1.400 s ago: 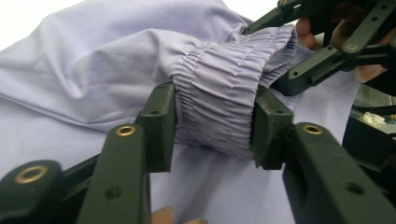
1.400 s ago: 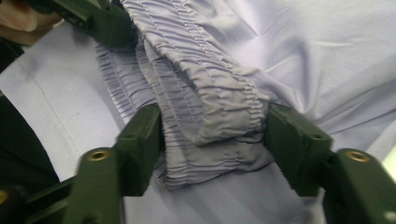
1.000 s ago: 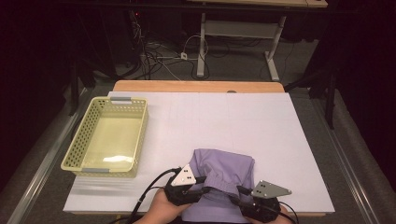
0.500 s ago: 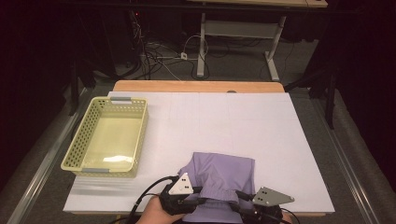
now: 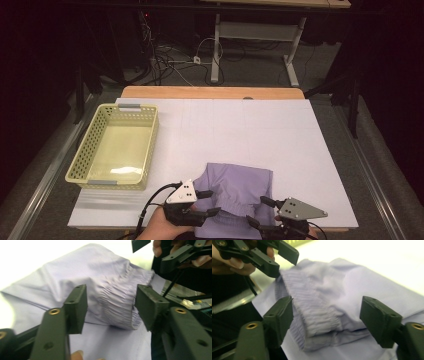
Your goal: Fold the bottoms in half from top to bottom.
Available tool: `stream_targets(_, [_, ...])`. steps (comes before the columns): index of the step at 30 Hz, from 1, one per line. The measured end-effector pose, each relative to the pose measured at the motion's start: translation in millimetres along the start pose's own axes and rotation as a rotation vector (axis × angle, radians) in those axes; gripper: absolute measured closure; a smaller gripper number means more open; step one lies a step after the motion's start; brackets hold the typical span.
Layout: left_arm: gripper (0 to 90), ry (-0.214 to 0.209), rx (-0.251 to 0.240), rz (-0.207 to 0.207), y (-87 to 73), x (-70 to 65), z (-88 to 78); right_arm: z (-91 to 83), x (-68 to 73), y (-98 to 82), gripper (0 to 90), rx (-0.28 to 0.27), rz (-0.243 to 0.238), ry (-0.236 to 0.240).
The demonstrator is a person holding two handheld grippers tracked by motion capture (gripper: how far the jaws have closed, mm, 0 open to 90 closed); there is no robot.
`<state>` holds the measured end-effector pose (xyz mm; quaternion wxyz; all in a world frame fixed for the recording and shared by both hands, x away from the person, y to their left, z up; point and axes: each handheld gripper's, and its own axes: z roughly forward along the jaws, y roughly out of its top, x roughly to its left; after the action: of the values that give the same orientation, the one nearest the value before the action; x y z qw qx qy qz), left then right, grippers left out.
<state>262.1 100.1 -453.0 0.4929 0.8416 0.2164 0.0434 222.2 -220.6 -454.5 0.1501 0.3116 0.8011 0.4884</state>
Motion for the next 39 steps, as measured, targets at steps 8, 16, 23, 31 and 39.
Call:
stream_targets(8, [19.5,0.108,-0.035,-0.049,-2.4,20.1,-13.1,-7.9,-19.0,-3.9,14.8,-0.033,0.045,-0.082])
stream_targets(16, [5.4,0.175,0.033,-0.105,-11.5,39.2,-6.5,-6.2,-36.5,-13.0,4.2,-0.017,0.102,-0.142])
stream_targets(23, [0.0,0.222,0.050,-0.119,-13.8,45.8,-5.7,-4.4,-41.9,-15.7,0.0,0.014,0.120,-0.189])
stream_targets(31, [2.4,0.237,0.063,-0.147,-16.8,58.8,-1.9,-4.1,-47.6,-14.6,0.0,0.012,0.138,-0.202])
stream_targets(39, [42.4,0.226,0.141,-0.173,-20.0,74.5,13.2,4.3,-51.9,-14.3,0.4,0.032,0.141,-0.205])
